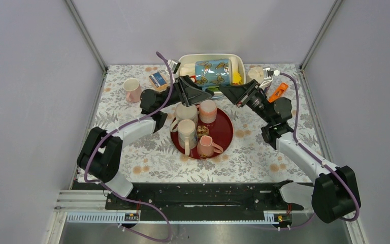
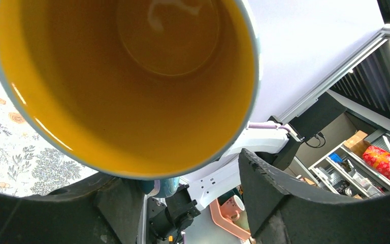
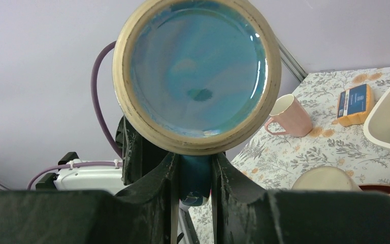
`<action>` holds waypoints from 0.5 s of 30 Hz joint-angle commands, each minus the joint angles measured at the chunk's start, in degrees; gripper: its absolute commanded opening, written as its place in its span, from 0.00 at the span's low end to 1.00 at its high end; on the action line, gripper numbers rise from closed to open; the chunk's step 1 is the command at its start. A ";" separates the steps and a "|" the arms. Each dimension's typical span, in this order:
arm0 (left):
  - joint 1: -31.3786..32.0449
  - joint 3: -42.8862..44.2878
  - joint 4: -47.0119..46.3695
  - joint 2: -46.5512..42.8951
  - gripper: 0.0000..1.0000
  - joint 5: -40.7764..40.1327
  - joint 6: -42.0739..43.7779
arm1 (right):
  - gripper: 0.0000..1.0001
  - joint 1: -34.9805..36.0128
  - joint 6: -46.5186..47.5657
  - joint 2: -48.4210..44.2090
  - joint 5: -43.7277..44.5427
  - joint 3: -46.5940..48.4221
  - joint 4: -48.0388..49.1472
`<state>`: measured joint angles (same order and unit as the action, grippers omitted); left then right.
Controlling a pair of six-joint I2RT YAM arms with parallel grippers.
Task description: Turn the mug right side up
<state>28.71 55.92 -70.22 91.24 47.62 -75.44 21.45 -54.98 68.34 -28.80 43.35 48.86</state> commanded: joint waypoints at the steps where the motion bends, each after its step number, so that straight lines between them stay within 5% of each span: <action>1: -0.84 4.16 -8.47 -1.39 0.64 -1.76 -0.89 | 0.00 2.28 3.36 -0.11 -2.14 -1.06 5.17; 6: -1.42 4.24 -9.43 -1.38 0.49 -2.36 -1.83 | 0.00 3.20 4.77 0.20 -2.59 -2.10 6.49; 15: -2.40 3.85 -9.74 -1.88 0.41 -3.18 -2.34 | 0.00 4.71 6.81 0.29 -3.74 -3.22 7.91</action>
<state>27.03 55.92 -70.67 91.24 47.79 -77.19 24.16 -51.44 68.45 -28.12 41.06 54.41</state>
